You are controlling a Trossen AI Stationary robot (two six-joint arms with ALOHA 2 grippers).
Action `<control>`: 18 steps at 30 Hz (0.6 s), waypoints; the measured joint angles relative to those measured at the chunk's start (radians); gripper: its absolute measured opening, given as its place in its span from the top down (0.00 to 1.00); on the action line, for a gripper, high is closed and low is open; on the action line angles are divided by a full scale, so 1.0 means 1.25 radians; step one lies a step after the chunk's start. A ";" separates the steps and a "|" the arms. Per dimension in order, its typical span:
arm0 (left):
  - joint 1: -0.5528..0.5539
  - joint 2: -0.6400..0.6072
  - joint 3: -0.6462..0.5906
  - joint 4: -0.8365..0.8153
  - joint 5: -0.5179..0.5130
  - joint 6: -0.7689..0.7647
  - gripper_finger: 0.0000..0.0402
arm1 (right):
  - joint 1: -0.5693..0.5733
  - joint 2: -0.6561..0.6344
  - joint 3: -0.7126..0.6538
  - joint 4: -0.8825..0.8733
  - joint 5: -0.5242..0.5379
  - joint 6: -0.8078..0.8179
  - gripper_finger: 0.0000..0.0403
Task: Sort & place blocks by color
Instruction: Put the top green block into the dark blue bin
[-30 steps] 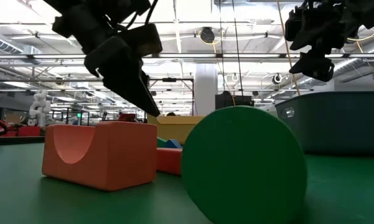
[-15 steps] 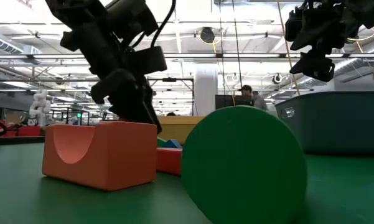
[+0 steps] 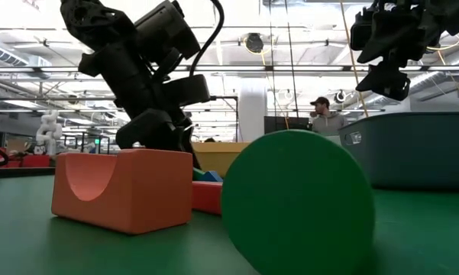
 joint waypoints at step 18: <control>0.001 0.002 -0.001 0.012 0.064 -0.031 0.66 | -0.005 0.000 0.000 -0.001 -0.002 -0.039 0.48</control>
